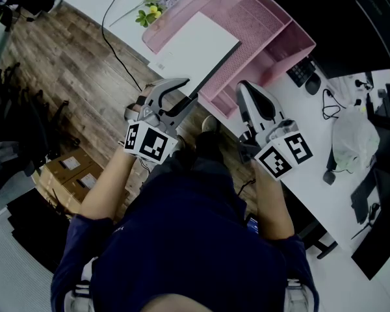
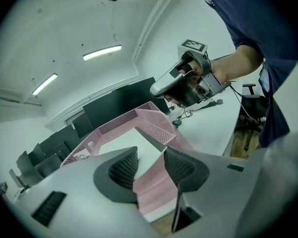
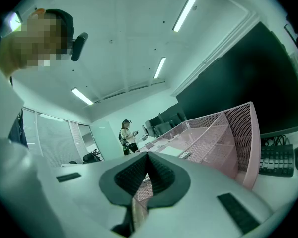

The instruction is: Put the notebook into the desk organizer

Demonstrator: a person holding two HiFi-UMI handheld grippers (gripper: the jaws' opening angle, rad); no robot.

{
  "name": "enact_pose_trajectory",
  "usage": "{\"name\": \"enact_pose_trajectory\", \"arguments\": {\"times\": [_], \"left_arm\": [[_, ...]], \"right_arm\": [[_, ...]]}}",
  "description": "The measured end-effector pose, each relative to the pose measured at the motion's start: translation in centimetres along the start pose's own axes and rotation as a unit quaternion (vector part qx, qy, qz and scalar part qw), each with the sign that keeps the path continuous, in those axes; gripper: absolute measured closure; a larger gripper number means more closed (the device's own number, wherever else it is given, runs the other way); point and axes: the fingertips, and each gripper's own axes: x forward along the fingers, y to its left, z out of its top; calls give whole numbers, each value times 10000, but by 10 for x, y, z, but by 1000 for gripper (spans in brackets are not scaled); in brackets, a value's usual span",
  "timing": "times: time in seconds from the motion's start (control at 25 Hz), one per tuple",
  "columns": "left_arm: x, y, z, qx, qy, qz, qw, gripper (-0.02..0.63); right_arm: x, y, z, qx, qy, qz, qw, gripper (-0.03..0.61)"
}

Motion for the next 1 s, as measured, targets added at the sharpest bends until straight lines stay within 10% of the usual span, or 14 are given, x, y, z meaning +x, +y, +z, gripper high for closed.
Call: {"name": "enact_pose_trajectory", "arguments": {"times": [1.0], "left_arm": [[-44, 12, 18, -262, -414, 360, 9981, 377]], "right_arm": [[-7, 41, 6, -270, -104, 53, 9996, 574]]}}
